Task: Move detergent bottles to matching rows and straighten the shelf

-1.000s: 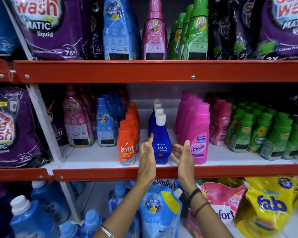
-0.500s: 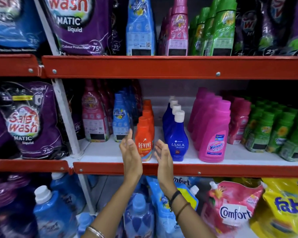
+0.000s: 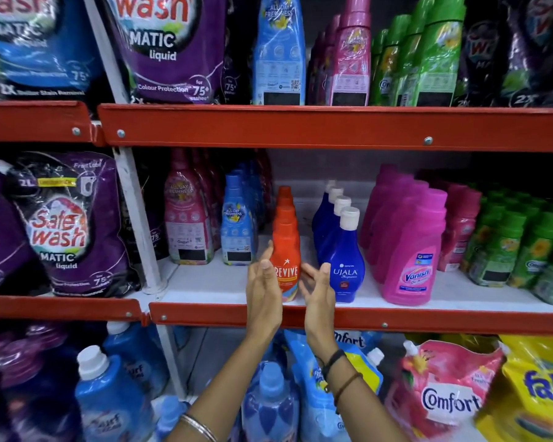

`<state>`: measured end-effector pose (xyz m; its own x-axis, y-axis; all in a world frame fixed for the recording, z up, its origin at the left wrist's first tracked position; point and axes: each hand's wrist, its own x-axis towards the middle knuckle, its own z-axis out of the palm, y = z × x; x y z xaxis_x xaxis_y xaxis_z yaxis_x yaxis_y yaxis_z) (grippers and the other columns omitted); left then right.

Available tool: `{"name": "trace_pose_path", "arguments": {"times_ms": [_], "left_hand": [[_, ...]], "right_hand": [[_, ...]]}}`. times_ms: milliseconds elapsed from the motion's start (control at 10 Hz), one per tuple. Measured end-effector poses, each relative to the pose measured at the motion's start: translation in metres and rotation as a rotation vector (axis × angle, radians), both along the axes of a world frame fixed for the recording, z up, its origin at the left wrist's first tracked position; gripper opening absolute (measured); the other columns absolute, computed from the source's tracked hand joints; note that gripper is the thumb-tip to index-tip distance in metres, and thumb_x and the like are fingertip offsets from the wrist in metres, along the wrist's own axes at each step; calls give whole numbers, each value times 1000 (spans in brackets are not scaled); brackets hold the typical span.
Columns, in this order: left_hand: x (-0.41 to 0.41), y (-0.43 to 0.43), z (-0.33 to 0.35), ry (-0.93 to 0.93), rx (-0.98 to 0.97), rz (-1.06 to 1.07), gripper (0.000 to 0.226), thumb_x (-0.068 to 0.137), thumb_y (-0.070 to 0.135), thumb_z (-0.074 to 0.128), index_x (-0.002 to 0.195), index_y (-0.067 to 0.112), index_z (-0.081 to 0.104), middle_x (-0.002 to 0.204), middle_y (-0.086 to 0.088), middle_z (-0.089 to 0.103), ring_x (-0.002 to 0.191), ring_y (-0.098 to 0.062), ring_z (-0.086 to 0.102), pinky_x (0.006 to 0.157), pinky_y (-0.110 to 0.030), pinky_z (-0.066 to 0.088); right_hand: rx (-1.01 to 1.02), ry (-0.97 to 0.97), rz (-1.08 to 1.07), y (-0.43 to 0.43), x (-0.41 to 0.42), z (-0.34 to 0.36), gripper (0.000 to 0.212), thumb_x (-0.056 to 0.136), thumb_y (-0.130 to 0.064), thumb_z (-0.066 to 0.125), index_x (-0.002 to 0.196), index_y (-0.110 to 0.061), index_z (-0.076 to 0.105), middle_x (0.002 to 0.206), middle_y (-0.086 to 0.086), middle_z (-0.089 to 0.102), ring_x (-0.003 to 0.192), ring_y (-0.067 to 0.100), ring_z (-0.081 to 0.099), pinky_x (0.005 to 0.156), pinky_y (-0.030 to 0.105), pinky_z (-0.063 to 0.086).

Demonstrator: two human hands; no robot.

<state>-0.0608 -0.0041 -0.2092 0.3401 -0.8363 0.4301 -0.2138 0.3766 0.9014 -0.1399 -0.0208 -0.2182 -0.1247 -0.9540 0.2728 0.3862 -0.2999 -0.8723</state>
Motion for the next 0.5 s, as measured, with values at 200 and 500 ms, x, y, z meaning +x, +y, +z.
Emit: {"name": "trace_pose_path", "arguments": {"times_ms": [200, 500], "left_hand": [[2, 1, -1, -20, 8, -8, 89, 67, 94, 5, 139, 50, 35, 125, 22, 38, 102, 33, 38, 83, 2, 31], [-6, 19, 24, -260, -232, 109, 59, 91, 70, 14, 145, 47, 22, 156, 9, 23, 145, -4, 20, 119, -37, 21]], "right_hand": [[24, 4, -5, 1, 0, 2, 66, 83, -58, 31, 116, -9, 59, 122, 12, 63, 112, 14, 60, 100, 29, 46], [-72, 69, -97, 43, -32, -9, 35, 97, -30, 39, 110, -11, 65, 114, 4, 68, 108, 10, 62, 91, 30, 51]]}}
